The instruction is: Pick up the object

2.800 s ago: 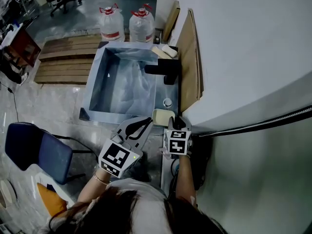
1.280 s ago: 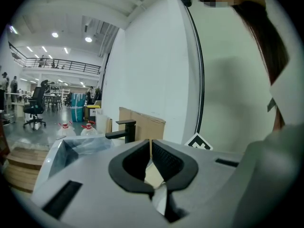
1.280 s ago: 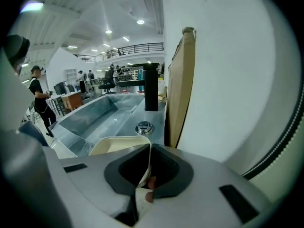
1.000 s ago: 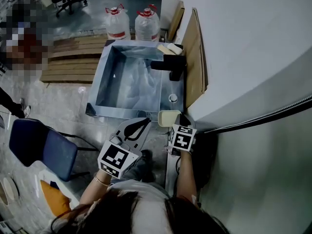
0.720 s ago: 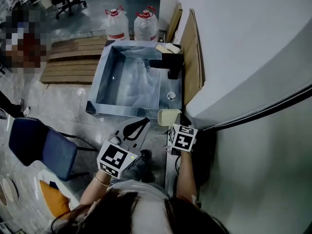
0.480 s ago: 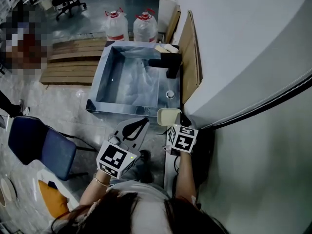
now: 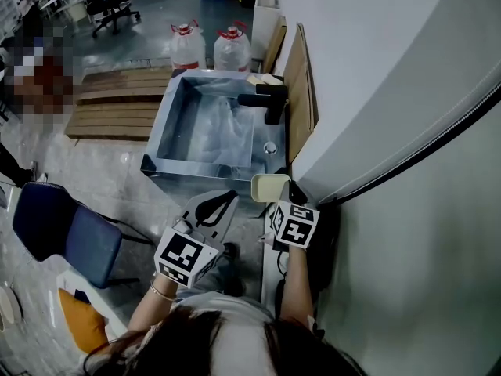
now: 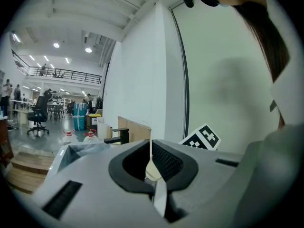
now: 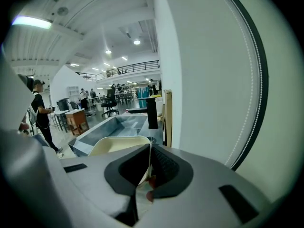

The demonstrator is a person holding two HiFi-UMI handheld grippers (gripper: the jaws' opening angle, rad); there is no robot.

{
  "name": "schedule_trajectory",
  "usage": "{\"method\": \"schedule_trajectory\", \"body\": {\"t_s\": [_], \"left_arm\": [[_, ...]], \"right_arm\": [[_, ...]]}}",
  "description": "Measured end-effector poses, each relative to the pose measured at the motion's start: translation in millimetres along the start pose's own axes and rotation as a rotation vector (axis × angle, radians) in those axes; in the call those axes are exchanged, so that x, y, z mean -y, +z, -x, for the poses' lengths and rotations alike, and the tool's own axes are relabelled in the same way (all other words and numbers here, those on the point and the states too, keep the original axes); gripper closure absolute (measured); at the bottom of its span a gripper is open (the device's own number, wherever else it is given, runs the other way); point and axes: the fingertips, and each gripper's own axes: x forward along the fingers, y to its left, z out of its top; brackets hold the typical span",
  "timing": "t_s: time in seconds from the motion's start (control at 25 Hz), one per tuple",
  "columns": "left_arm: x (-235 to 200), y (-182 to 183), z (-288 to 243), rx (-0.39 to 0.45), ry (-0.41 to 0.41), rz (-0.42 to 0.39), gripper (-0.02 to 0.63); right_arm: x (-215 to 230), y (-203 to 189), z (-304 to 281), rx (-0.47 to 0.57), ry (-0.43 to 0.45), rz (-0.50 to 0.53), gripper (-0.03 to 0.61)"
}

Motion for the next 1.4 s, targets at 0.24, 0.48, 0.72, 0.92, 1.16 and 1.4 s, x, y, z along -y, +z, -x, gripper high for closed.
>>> {"method": "schedule_trajectory", "body": {"t_s": [0.24, 0.48, 0.72, 0.92, 1.16, 1.4], "left_arm": [[14.7, 5.4, 16.8, 0.021, 0.001, -0.012, 0.604], [28.0, 12.1, 36.1, 0.046, 0.010, -0.015, 0.604], [44.2, 16.3, 53.5, 0.063, 0.019, -0.021, 0.604], [58.8, 17.8, 66.7, 0.073, 0.021, -0.028, 0.604], [71.8, 18.8, 79.6, 0.082, 0.030, -0.035, 0.604], [82.3, 19.9, 93.2, 0.087, 0.045, -0.043, 0.604]], "right_arm": [[-3.6, 11.9, 30.1, 0.054, 0.003, -0.004, 0.545], [-7.3, 25.3, 64.8, 0.124, 0.008, -0.017, 0.546], [-9.9, 34.8, 99.0, 0.188, 0.023, -0.019, 0.546], [-12.0, 37.6, 124.0, 0.233, 0.028, -0.004, 0.545], [-14.3, 39.8, 149.6, 0.268, 0.032, 0.006, 0.545], [-16.4, 41.2, 173.4, 0.294, 0.046, -0.011, 0.545]]}}
